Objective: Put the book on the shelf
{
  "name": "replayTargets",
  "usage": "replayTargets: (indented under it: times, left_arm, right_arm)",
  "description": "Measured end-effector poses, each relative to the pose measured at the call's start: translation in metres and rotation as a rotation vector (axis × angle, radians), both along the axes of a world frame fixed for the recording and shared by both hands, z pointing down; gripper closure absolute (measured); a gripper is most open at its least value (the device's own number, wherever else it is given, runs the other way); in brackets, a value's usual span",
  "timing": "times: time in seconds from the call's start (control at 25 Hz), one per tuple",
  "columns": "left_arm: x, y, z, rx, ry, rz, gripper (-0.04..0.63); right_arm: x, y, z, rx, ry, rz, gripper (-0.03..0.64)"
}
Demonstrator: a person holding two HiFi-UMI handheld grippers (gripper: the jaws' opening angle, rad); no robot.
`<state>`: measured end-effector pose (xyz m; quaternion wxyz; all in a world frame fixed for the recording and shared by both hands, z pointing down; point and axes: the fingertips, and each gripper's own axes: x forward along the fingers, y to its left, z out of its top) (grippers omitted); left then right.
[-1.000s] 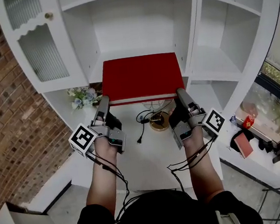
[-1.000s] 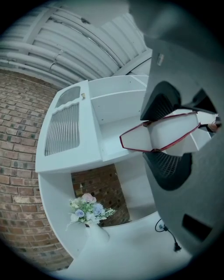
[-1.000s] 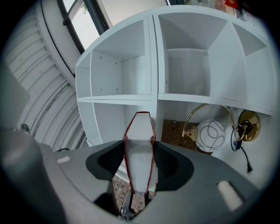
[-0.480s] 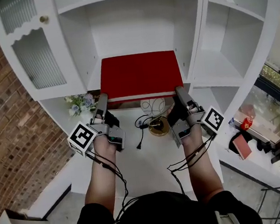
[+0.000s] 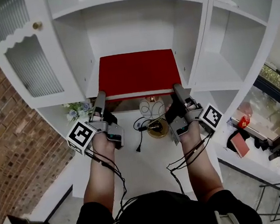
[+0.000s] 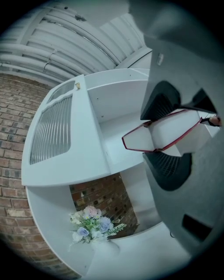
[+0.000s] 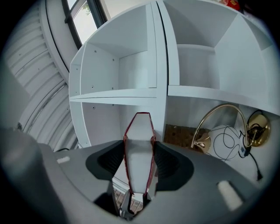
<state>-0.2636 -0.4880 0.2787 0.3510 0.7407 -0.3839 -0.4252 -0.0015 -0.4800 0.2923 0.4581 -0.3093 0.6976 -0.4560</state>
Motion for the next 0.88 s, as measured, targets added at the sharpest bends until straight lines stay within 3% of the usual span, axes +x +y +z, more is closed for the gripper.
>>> replayTargets:
  times: [0.24, 0.64, 0.88]
  left_arm:
    - [0.004, -0.011, -0.005, -0.052, 0.08, 0.043, 0.345]
    - [0.001, -0.022, -0.003, -0.137, 0.053, 0.001, 0.333]
    - [0.001, -0.021, -0.001, -0.135, 0.063, -0.016, 0.332]
  right_arm:
    - [0.001, -0.01, -0.006, -0.049, 0.009, 0.011, 0.376]
    - [0.003, -0.019, -0.006, -0.192, 0.03, 0.03, 0.368]
    - [0.002, -0.017, -0.009, -0.169, -0.004, 0.005, 0.367]
